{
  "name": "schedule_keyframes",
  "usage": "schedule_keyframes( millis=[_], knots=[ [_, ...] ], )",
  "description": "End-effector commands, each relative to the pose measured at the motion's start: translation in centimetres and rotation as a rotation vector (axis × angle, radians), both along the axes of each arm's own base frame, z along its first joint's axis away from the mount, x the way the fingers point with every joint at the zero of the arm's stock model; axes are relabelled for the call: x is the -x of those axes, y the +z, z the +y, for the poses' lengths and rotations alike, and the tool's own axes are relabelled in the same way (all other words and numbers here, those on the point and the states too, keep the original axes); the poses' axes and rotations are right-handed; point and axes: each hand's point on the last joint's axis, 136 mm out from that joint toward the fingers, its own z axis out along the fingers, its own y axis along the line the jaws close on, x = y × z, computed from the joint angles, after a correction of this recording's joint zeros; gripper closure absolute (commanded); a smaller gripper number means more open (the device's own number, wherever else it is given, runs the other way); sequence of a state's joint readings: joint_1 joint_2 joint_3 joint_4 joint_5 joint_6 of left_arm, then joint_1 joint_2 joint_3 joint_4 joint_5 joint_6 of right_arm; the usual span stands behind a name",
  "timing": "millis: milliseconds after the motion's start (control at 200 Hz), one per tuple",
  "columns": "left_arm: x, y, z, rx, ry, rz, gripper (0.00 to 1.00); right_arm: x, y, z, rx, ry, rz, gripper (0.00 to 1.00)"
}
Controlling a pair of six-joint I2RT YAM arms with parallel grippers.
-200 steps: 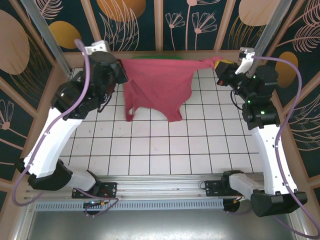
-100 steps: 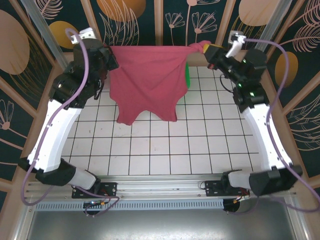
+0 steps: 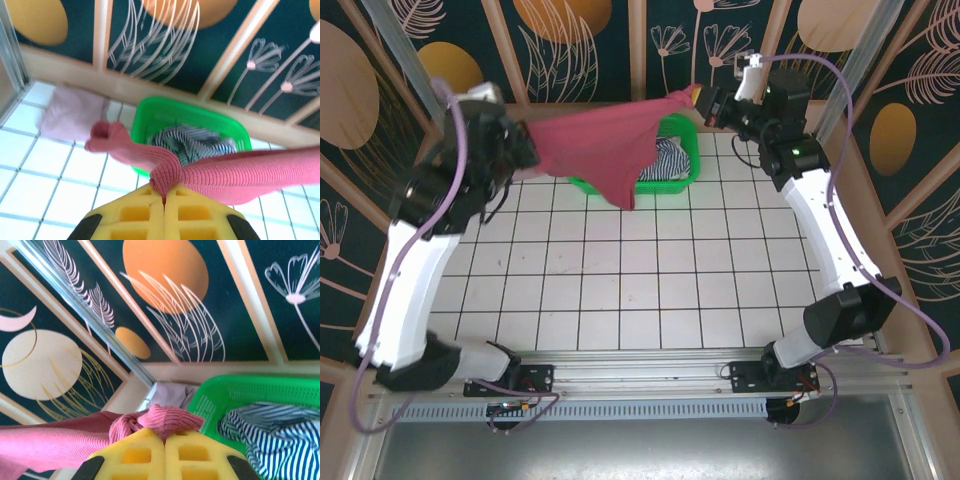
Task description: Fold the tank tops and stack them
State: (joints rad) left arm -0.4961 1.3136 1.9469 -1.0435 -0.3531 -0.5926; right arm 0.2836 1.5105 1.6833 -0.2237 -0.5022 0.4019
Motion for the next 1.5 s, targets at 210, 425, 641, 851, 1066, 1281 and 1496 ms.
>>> schedule_keyframes(
  millis=[210, 425, 641, 851, 1066, 1281, 1496],
  knots=[
    [12.4, -19.7, -2.8, 0.451, -0.136, 0.457, 1.0, 13.5, -18.1, -3.4, 0.136, 0.045, 0.531, 1.0],
    [14.3, -24.7, -3.7, 0.456, -0.186, 0.567, 1.0, 17.6, -21.7, -4.8, 0.151, 0.022, 0.61, 1.0],
    [9.6, -15.7, -2.8, 0.355, -0.185, 0.244, 1.0, 14.6, -17.2, -4.9, 0.133, -0.006, 0.432, 1.0],
    [4.9, -8.6, 3.0, -0.008, 0.094, 0.078, 1.0, 9.0, -11.4, 1.6, 0.099, 0.161, 0.208, 1.0],
    [4.4, 1.8, 10.2, -0.204, 0.447, -0.181, 1.0, 4.9, -5.8, 10.9, 0.079, 0.312, 0.019, 1.0],
    [4.4, 8.6, 13.6, -0.395, 0.591, -0.266, 1.0, 3.8, -1.7, 16.5, 0.028, 0.387, -0.087, 1.0],
    [5.7, 10.8, 16.3, -0.403, 0.738, -0.317, 1.0, 7.7, -0.9, 20.1, -0.017, 0.496, -0.048, 1.0]
  ],
)
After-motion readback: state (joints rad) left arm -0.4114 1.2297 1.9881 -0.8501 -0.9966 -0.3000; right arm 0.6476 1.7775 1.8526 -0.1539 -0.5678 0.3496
